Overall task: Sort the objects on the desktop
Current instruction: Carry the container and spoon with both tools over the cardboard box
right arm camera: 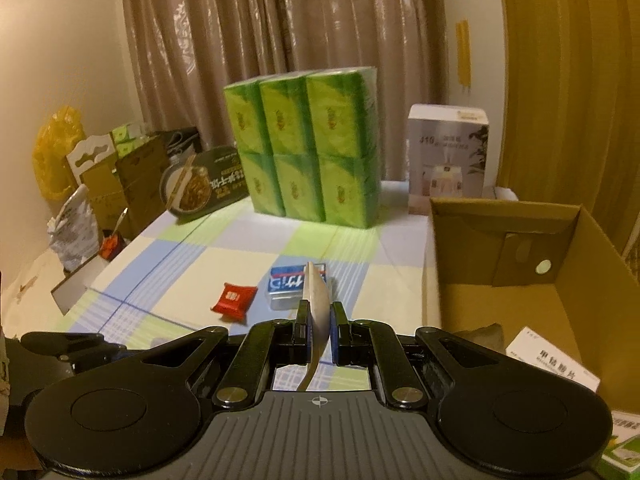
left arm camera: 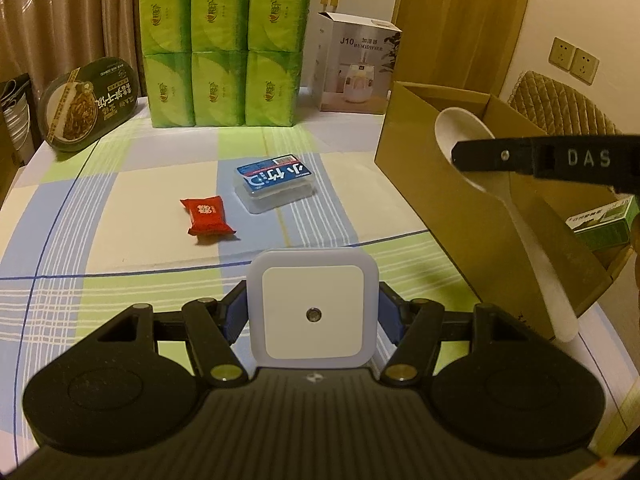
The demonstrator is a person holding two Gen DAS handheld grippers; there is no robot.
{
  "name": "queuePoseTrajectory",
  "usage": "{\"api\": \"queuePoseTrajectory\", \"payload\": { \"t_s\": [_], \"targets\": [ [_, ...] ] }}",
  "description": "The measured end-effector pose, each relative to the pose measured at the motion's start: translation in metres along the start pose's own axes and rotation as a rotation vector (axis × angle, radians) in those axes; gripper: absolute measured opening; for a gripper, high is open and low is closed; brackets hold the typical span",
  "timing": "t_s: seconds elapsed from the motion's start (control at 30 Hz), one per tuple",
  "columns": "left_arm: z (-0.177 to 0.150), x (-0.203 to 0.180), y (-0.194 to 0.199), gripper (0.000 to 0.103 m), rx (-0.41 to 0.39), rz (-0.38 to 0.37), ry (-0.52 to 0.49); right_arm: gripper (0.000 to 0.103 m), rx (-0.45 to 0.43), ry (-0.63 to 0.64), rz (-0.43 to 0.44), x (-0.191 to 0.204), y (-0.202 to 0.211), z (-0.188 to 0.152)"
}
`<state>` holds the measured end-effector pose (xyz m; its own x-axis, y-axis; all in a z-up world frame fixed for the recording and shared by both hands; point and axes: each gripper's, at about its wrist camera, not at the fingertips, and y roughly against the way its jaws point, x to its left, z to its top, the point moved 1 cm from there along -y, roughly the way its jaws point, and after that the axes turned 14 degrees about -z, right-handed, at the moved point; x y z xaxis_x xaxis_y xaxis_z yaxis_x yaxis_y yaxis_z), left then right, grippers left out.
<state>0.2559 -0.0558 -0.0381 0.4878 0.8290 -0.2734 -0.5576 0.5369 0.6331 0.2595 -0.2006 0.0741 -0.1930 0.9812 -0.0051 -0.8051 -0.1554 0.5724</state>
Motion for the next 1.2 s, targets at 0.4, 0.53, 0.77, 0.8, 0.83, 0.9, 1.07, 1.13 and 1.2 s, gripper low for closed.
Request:
{"api": "queuePoseTrajectory", "payload": {
  "t_s": [0.4,0.53,0.77,0.8,0.83,0.9,1.07,1.13,1.2],
  "targets": [
    [0.019,-0.017,0.004,0.06,-0.042,-0.024,-0.04,0.005,-0.052,-0.055,-0.047,-0.035,0.012,0.018],
    [0.027,-0.028,0.003,0.06,-0.053,-0.041,-0.056,0.005,-0.071,-0.079,-0.09,-0.054,0.014,0.022],
    [0.046,-0.056,-0.009,0.06,-0.077,-0.109,-0.052,0.005,-0.09,-0.138,-0.158,-0.094,0.02,0.026],
    [0.05,-0.061,-0.011,0.06,-0.081,-0.12,-0.054,0.005,-0.089,-0.147,-0.165,-0.099,0.021,0.025],
    [0.054,-0.067,-0.013,0.06,-0.087,-0.13,-0.058,0.005,-0.087,-0.154,-0.173,-0.105,0.021,0.025],
    [0.061,-0.079,-0.017,0.06,-0.096,-0.148,-0.066,0.005,-0.08,-0.17,-0.183,-0.114,0.019,0.022],
    [0.077,-0.107,-0.031,0.06,-0.107,-0.187,-0.087,0.005,-0.076,-0.198,-0.211,-0.136,0.017,0.02],
    [0.083,-0.115,-0.036,0.06,-0.109,-0.2,-0.088,0.005,-0.073,-0.204,-0.215,-0.142,0.015,0.019],
    [0.089,-0.123,-0.042,0.06,-0.111,-0.212,-0.089,0.005,-0.066,-0.211,-0.219,-0.148,0.013,0.017]
  ]
}}
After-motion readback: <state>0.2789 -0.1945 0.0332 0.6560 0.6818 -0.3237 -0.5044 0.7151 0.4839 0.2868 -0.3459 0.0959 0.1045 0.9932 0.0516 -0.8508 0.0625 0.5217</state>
